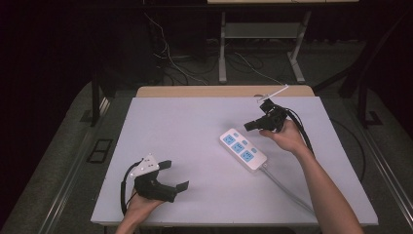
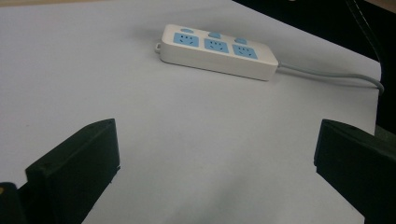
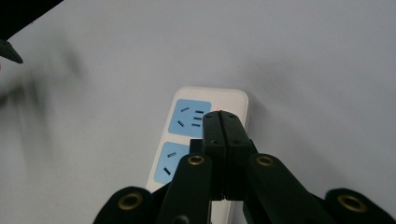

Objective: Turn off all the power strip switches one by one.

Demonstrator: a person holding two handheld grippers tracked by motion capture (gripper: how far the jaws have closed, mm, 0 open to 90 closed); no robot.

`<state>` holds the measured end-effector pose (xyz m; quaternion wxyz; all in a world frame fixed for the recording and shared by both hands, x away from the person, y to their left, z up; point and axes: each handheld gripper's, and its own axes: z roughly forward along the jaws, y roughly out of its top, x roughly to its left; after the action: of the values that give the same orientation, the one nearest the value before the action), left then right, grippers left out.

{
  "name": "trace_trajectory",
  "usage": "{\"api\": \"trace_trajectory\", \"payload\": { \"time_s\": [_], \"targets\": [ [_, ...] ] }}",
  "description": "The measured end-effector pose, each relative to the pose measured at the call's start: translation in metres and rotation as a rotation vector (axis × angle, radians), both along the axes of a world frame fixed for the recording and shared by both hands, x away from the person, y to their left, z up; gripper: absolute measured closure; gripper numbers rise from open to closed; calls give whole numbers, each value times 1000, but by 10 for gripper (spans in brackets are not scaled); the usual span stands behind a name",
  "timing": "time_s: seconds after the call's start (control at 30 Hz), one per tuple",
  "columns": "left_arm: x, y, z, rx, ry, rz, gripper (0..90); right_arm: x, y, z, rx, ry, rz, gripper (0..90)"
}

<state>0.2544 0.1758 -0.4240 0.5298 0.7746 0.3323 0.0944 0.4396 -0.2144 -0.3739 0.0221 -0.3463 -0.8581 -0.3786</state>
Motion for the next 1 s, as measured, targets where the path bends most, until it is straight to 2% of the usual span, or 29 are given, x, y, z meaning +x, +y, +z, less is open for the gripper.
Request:
{"api": "trace_trajectory", "payload": {
  "time_s": [0.27,0.67,1.0],
  "targets": [
    [0,1,0,-2,-2,2,0,5,12,4,-36,-9,20,899],
    [0,1,0,-1,-3,1,0,13,24,-6,-47,-7,26,899],
    [0,2,0,-1,-3,1,0,17,30,-16,-29,0,21,899]
  ]
}}
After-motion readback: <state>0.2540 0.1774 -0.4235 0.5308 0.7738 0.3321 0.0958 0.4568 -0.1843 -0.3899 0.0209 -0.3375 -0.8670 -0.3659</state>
